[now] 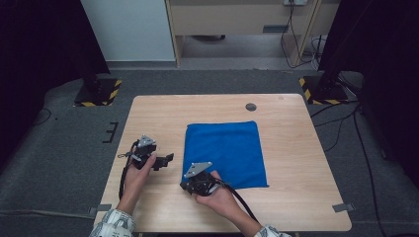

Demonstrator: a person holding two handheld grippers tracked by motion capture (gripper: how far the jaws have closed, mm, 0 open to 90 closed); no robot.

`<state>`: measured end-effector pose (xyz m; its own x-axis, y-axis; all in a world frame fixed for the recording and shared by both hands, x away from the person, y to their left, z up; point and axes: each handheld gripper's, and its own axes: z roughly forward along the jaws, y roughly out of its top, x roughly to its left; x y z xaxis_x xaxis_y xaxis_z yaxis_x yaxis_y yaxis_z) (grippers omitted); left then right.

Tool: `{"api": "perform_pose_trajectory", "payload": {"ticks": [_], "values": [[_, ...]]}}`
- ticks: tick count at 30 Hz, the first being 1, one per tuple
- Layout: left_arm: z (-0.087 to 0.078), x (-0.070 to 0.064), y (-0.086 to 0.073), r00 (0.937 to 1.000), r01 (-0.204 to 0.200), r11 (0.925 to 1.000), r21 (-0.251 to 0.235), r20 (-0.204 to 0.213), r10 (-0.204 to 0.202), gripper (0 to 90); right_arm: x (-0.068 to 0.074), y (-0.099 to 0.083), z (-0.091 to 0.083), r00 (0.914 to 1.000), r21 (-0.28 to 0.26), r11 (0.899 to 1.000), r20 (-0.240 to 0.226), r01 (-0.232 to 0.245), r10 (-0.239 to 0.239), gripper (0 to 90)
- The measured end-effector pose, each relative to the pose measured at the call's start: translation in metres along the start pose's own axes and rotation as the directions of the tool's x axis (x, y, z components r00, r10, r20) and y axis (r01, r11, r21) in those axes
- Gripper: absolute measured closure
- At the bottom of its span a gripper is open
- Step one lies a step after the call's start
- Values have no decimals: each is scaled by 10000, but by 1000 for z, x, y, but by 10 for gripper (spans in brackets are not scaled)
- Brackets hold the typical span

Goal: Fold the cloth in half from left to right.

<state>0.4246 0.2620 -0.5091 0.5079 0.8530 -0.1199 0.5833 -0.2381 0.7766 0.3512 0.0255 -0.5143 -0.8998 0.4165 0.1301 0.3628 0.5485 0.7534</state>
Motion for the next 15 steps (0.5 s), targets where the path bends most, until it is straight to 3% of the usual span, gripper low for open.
{"api": "perform_pose_trajectory", "payload": {"ticks": [8,11,15], "values": [[-3,4,13,9997,186,9991,-376,182,-179,98,19,3,3,9992,-39,9995,-269,298,-298,891],[-2,3,23,9999,82,9992,-390,-73,-85,99,24,4,5,9988,-46,9992,-275,395,-396,890],[7,1,34,10000,-60,9993,-363,-33,59,122,28,5,5,9992,-99,9993,-180,352,-354,890]]}}
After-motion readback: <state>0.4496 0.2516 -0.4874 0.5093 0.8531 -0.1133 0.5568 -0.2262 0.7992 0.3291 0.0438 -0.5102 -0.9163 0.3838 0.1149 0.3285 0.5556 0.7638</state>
